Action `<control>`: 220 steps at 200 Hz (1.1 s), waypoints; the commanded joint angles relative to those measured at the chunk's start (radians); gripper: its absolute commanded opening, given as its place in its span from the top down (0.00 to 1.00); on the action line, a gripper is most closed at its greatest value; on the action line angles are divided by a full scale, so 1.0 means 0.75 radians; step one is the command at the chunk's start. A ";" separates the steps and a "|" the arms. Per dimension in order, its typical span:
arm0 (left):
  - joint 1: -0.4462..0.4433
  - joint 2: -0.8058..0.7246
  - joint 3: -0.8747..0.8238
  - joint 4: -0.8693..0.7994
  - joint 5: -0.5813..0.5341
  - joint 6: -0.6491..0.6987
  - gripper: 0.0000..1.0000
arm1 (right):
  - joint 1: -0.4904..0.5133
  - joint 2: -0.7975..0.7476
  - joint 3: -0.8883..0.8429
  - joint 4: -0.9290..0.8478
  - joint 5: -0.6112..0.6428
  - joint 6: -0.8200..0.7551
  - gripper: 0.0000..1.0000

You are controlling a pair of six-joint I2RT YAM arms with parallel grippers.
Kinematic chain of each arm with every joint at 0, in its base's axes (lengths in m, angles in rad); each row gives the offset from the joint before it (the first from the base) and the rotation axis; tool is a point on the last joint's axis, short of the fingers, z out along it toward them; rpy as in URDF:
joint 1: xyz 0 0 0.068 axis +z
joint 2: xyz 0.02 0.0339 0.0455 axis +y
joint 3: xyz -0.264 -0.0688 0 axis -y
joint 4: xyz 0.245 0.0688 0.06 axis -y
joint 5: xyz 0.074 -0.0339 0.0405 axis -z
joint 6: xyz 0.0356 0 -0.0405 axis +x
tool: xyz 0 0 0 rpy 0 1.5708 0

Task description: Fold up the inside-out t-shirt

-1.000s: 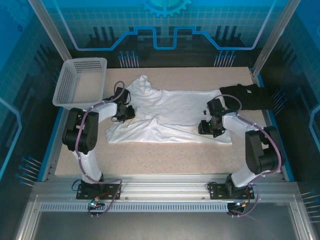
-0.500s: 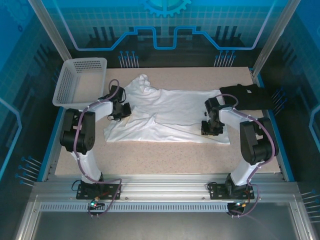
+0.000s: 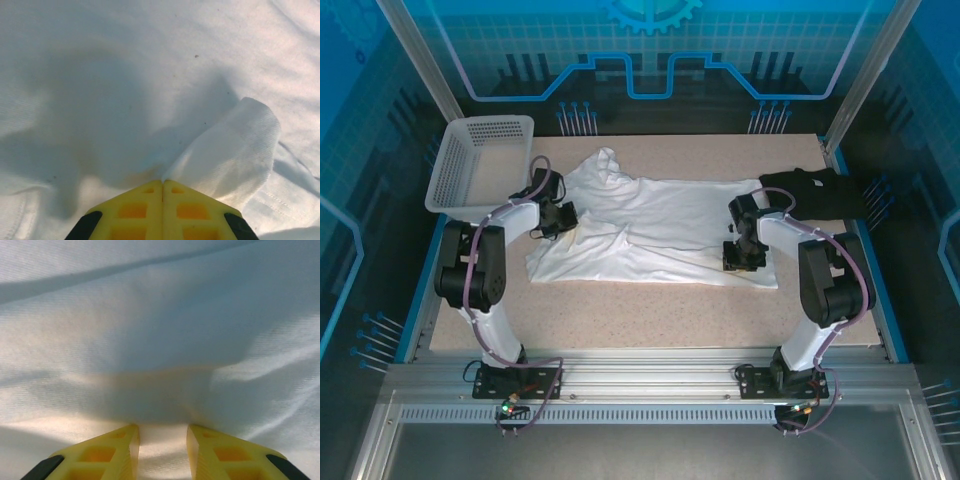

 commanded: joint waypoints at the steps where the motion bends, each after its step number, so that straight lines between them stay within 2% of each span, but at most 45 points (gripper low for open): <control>1: 0.046 -0.031 -0.014 0.020 0.006 -0.016 0.95 | -0.023 0.032 0.020 -0.050 0.025 0.012 0.67; 48: 0.064 -0.021 0.000 0.010 -0.050 -0.002 0.86 | -0.026 0.038 0.023 -0.057 0.030 0.014 0.67; 84: 0.075 -0.066 -0.022 0.029 -0.056 -0.024 0.72 | -0.025 0.034 0.026 -0.056 0.028 0.010 0.67; 117: 0.070 -0.203 -0.108 0.087 0.042 -0.102 0.60 | -0.025 -0.050 0.051 -0.007 -0.025 0.020 0.63; 160: 0.057 -0.453 -0.410 0.240 0.216 -0.246 0.50 | -0.085 -0.248 -0.015 0.094 -0.050 0.030 0.54; 220: 0.063 -0.351 -0.535 0.328 0.390 -0.302 0.45 | -0.213 -0.094 -0.059 0.147 -0.222 0.102 0.50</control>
